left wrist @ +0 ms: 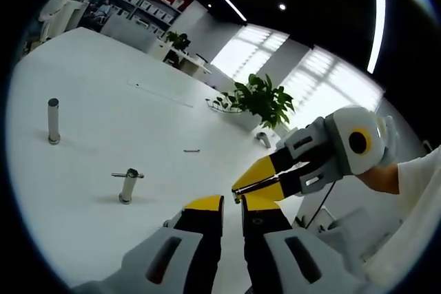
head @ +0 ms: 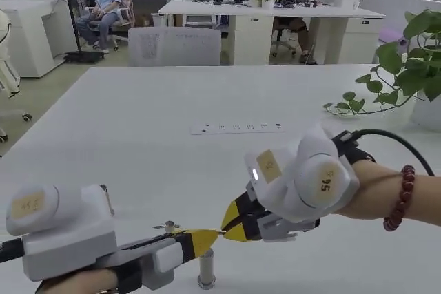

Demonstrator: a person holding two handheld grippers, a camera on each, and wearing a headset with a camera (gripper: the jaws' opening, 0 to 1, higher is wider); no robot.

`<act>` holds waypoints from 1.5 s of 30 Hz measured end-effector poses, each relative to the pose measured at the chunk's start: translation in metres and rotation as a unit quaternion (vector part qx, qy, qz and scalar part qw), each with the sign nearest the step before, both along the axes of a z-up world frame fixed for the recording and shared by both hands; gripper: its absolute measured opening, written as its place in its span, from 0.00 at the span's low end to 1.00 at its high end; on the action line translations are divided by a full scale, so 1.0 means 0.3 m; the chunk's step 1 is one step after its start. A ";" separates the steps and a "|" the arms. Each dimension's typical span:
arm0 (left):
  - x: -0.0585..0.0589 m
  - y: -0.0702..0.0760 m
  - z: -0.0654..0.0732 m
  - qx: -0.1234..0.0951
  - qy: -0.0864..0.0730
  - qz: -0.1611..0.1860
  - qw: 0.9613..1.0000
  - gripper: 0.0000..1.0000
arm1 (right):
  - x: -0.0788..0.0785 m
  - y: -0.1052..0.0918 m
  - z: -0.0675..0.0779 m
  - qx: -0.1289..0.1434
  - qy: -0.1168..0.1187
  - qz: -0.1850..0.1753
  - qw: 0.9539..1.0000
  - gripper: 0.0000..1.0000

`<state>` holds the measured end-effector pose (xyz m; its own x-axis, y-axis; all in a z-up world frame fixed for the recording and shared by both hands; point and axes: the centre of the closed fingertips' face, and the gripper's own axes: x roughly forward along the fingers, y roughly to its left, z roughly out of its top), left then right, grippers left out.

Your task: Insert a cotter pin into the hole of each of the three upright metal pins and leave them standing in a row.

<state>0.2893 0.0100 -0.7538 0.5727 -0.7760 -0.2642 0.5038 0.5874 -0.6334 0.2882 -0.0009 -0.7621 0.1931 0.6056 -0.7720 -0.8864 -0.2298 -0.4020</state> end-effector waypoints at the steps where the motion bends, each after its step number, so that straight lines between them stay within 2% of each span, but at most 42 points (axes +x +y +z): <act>1: 0.000 0.000 -0.001 0.000 0.000 0.000 1.000 0.07 | -0.002 0.002 0.002 0.000 -0.001 0.001 1.000 0.03; 8: 0.001 -0.008 0.007 -0.007 0.001 -0.001 1.000 0.02 | -0.005 0.012 0.010 0.002 -0.005 0.004 1.000 0.03; 12: 0.001 -0.006 0.004 -0.004 0.004 0.001 1.000 0.01 | -0.007 0.015 0.009 0.000 -0.008 0.006 1.000 0.03; 16: 0.003 -0.003 0.006 -0.011 0.014 0.011 1.000 0.01 | -0.004 0.017 0.011 0.000 -0.008 0.003 1.000 0.03; 22: 0.000 -0.004 0.008 -0.012 0.013 0.008 1.000 0.00 | -0.004 0.018 0.012 0.002 -0.002 -0.007 1.000 0.03; 27: -0.001 -0.004 0.016 -0.001 -0.005 0.001 1.000 0.00 | -0.005 0.019 0.017 0.009 0.007 -0.015 1.000 0.04; 31: -0.002 0.003 0.015 0.020 -0.026 -0.007 0.999 0.00 | -0.007 0.017 0.025 0.022 0.021 -0.023 0.999 0.06; 32: -0.004 0.007 0.012 0.032 -0.037 -0.012 0.999 0.00 | -0.007 0.017 0.026 0.023 0.022 -0.024 0.999 0.07; 35: -0.011 0.013 0.010 0.047 -0.056 -0.022 0.997 0.00 | -0.001 0.010 0.033 0.029 0.027 -0.034 0.999 0.09; 36: -0.014 0.017 0.007 0.057 -0.067 -0.027 0.996 0.00 | -0.003 0.007 0.034 0.032 0.036 -0.038 0.998 0.09; 38: -0.021 0.022 0.002 0.073 -0.075 -0.035 0.994 0.00 | -0.007 0.004 0.036 0.040 0.050 -0.046 0.997 0.10; 41: -0.031 0.022 0.010 0.081 -0.091 -0.043 0.992 0.00 | -0.018 -0.003 0.034 0.043 0.067 -0.050 0.996 0.12; 42: -0.034 0.023 0.008 0.093 -0.102 -0.051 0.989 0.00 | -0.028 -0.007 0.029 0.043 0.083 -0.053 0.994 0.12; 44: -0.041 0.019 0.010 0.110 -0.120 -0.066 0.984 0.00 | -0.027 -0.014 0.026 0.043 0.089 -0.057 0.993 0.12; 45: -0.044 0.016 0.013 0.112 -0.124 -0.069 0.983 0.00 | -0.030 -0.017 0.024 0.043 0.093 -0.056 0.993 0.12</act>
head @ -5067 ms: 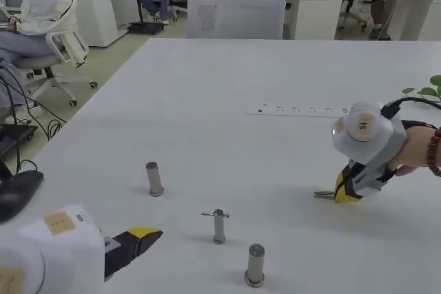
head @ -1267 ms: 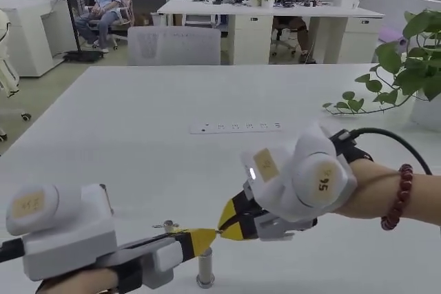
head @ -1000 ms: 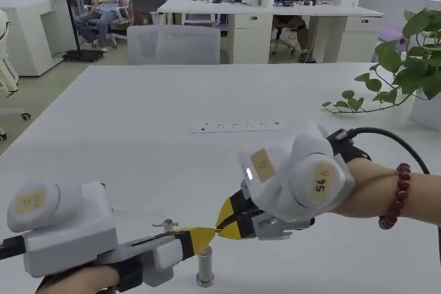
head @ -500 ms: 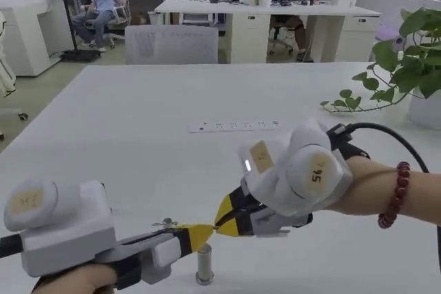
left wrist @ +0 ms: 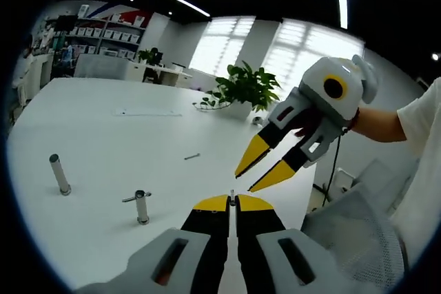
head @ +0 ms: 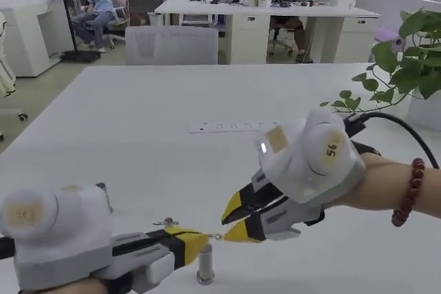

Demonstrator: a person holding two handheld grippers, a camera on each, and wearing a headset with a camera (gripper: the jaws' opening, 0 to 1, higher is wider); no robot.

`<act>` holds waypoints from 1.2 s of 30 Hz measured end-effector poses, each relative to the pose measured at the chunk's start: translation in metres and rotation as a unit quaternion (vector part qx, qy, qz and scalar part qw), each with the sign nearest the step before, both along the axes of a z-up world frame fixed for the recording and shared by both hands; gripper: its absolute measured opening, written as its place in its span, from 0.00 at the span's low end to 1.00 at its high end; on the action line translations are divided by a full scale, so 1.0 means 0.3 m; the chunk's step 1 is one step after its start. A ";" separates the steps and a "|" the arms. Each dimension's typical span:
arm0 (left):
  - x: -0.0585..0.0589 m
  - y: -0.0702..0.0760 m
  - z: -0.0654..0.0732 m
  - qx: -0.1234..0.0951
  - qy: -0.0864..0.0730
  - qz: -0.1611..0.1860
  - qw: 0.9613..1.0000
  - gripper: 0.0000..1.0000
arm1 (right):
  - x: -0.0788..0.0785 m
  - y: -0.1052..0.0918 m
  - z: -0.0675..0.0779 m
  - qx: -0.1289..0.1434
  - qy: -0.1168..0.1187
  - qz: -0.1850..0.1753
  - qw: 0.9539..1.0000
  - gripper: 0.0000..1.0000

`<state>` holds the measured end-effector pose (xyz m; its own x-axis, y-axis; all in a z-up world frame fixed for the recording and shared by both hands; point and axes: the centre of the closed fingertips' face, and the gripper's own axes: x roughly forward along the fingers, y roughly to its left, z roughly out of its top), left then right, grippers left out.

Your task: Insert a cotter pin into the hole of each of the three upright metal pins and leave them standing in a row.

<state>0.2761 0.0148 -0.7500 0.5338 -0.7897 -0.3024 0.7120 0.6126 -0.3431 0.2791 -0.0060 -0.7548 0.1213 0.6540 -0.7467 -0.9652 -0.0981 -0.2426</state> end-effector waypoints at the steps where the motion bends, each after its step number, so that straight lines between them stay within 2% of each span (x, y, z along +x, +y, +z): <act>1: -0.005 -0.004 0.001 0.006 -0.006 -0.007 1.000 0.00 | -0.006 -0.004 -0.003 0.000 0.008 0.000 1.000 0.12; 2: -0.005 -0.003 0.000 0.012 -0.011 -0.011 1.000 0.00 | -0.007 -0.006 -0.003 0.000 0.011 -0.001 1.000 0.12; 3: -0.010 -0.007 0.002 0.020 -0.021 -0.023 0.999 0.00 | -0.018 -0.008 -0.004 0.004 0.027 -0.002 1.000 0.12; 5: -0.024 -0.019 0.005 0.027 -0.028 -0.035 0.999 0.00 | -0.031 -0.010 -0.002 0.012 0.045 -0.003 0.999 0.13; 7: -0.033 -0.023 0.001 0.045 -0.043 -0.054 0.997 0.00 | -0.035 -0.019 -0.004 0.012 0.052 -0.003 0.999 0.13; 8: -0.037 -0.025 -0.002 0.051 -0.044 -0.056 0.996 0.00 | -0.039 -0.023 -0.006 0.011 0.057 -0.002 0.998 0.13; 9: -0.045 -0.030 -0.005 0.062 -0.054 -0.071 0.994 0.00 | -0.043 -0.027 -0.007 0.011 0.062 -0.002 0.998 0.13; 11: -0.051 -0.037 -0.006 0.062 -0.054 -0.074 0.994 0.00 | -0.059 -0.033 -0.009 0.014 0.078 0.000 0.997 0.13; 14: -0.063 -0.045 -0.012 0.069 -0.062 -0.092 0.991 0.00 | -0.076 -0.040 -0.011 0.022 0.101 0.000 0.995 0.14; 19: -0.089 -0.064 -0.010 0.070 -0.076 -0.120 0.987 0.00 | -0.112 -0.047 -0.023 0.024 0.139 0.003 0.990 0.14; 22: -0.103 -0.071 -0.011 0.074 -0.081 -0.133 0.985 0.00 | -0.119 -0.053 -0.032 0.025 0.148 0.004 0.989 0.15; 28: -0.128 -0.086 -0.007 0.071 -0.086 -0.154 0.982 0.00 | -0.144 -0.057 -0.038 0.030 0.181 0.000 0.983 0.14; 36: -0.150 -0.104 0.012 0.053 -0.089 -0.173 0.979 0.00 | -0.175 -0.061 -0.050 0.029 0.203 0.008 0.979 0.13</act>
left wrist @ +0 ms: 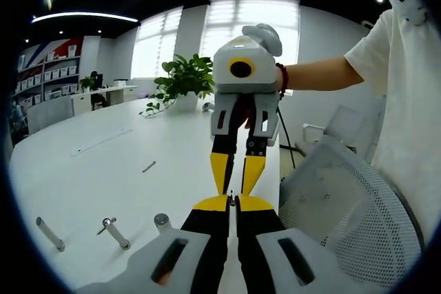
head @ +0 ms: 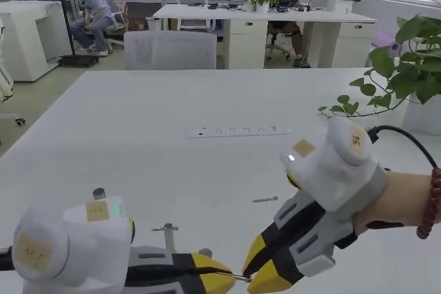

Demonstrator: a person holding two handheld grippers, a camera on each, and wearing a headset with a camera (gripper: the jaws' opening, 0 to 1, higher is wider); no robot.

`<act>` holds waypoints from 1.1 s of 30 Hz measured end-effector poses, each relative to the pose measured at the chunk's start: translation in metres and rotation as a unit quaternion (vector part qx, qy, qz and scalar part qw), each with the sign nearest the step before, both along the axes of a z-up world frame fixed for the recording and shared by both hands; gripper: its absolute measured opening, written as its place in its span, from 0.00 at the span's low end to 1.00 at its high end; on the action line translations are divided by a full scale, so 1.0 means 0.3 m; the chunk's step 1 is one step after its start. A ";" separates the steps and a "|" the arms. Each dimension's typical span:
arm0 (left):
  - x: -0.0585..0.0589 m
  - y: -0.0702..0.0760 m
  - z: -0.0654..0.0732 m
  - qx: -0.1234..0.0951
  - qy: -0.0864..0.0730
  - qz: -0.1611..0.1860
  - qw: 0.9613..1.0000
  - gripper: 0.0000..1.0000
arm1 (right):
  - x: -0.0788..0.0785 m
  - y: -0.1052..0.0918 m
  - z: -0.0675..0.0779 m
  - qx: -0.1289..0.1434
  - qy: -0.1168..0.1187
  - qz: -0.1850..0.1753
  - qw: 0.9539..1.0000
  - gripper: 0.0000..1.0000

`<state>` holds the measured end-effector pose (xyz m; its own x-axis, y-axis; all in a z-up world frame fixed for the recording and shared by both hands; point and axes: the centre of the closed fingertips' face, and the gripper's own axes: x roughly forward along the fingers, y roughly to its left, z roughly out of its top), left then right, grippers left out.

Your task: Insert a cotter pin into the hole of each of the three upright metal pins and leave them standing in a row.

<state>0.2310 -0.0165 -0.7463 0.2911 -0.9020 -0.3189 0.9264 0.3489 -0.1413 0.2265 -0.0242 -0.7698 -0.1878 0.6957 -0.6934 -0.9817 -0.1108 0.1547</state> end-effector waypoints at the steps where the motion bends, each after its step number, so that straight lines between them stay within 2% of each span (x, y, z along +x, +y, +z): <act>1: -0.002 -0.002 0.001 -0.001 0.000 -0.002 1.000 0.00 | -0.001 0.000 -0.001 0.000 0.001 0.000 1.000 0.13; 7: -0.019 -0.012 0.005 -0.006 -0.003 -0.014 1.000 0.00 | -0.022 0.000 0.001 0.004 0.019 0.004 1.000 0.10; 15: -0.027 -0.019 0.014 -0.011 -0.007 -0.021 1.000 0.00 | -0.035 0.005 0.005 0.008 0.021 0.013 1.000 0.06; 27: -0.041 -0.016 0.014 -0.004 -0.014 -0.034 0.999 0.01 | -0.049 0.009 0.005 0.008 0.000 0.034 0.999 0.03; 29: -0.036 -0.014 0.012 -0.001 -0.018 -0.028 0.999 0.01 | -0.048 0.009 0.004 0.006 -0.004 0.034 0.999 0.03; 30: -0.032 -0.012 0.010 -0.001 -0.016 -0.023 1.000 0.02 | -0.048 0.010 0.004 0.006 -0.005 0.035 0.999 0.03; 31: -0.026 -0.009 0.008 -0.002 -0.007 -0.014 1.000 0.03 | -0.046 0.010 0.004 0.005 -0.005 0.033 0.999 0.03; 33: -0.017 -0.004 0.006 0.000 -0.011 -0.009 1.000 0.06 | -0.041 0.011 0.001 0.002 -0.008 0.029 1.000 0.03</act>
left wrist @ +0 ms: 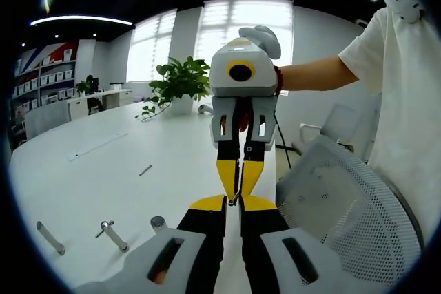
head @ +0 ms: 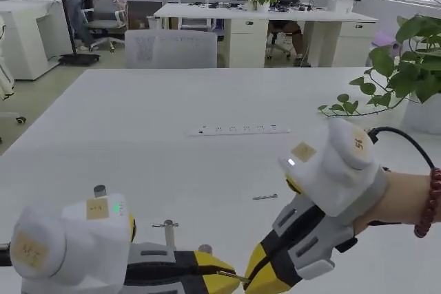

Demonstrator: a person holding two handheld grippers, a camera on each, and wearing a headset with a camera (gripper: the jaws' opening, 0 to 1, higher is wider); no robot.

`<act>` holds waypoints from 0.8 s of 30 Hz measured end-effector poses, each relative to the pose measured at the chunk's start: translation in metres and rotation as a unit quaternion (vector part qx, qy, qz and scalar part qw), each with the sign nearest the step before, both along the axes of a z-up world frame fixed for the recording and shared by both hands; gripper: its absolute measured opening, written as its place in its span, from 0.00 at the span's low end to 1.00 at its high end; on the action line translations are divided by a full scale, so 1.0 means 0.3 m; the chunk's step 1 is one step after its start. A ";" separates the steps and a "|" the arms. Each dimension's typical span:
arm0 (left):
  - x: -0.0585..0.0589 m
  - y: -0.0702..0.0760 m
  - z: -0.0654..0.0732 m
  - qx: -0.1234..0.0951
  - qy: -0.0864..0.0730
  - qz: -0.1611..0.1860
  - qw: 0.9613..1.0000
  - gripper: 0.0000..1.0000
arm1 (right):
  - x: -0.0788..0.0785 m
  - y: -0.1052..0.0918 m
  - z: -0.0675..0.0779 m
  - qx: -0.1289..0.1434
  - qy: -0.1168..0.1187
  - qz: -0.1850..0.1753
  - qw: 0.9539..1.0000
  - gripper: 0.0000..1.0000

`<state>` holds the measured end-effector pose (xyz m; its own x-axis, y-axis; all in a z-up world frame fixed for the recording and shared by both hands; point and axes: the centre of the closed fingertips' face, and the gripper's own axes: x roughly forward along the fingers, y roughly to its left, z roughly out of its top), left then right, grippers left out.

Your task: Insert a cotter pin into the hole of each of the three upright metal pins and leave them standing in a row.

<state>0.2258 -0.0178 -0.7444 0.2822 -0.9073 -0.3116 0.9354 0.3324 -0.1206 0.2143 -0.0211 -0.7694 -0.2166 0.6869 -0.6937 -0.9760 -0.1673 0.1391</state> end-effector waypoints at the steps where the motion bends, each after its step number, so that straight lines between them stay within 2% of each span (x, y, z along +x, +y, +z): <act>1: 0.003 0.002 0.000 -0.001 0.000 0.004 1.000 0.09 | 0.005 -0.002 -0.003 -0.003 -0.004 -0.002 1.000 0.03; 11: 0.021 0.020 -0.007 -0.001 -0.002 0.027 1.000 0.27 | 0.054 -0.022 -0.010 -0.025 -0.025 -0.028 0.999 0.03; 16: 0.042 0.041 -0.009 -0.002 -0.007 0.050 0.999 0.31 | 0.082 -0.035 -0.021 -0.048 -0.042 -0.040 0.997 0.03; 18: 0.056 0.054 -0.015 0.004 -0.013 0.061 0.998 0.33 | 0.100 -0.043 -0.030 -0.064 -0.053 -0.047 0.995 0.03; 21: 0.071 0.068 -0.025 0.004 -0.011 0.075 0.997 0.35 | 0.109 -0.044 -0.038 -0.075 -0.052 -0.052 0.994 0.03; 24: 0.090 0.085 -0.038 0.011 -0.015 0.090 0.996 0.37 | 0.122 -0.052 -0.054 -0.093 -0.068 -0.047 0.992 0.03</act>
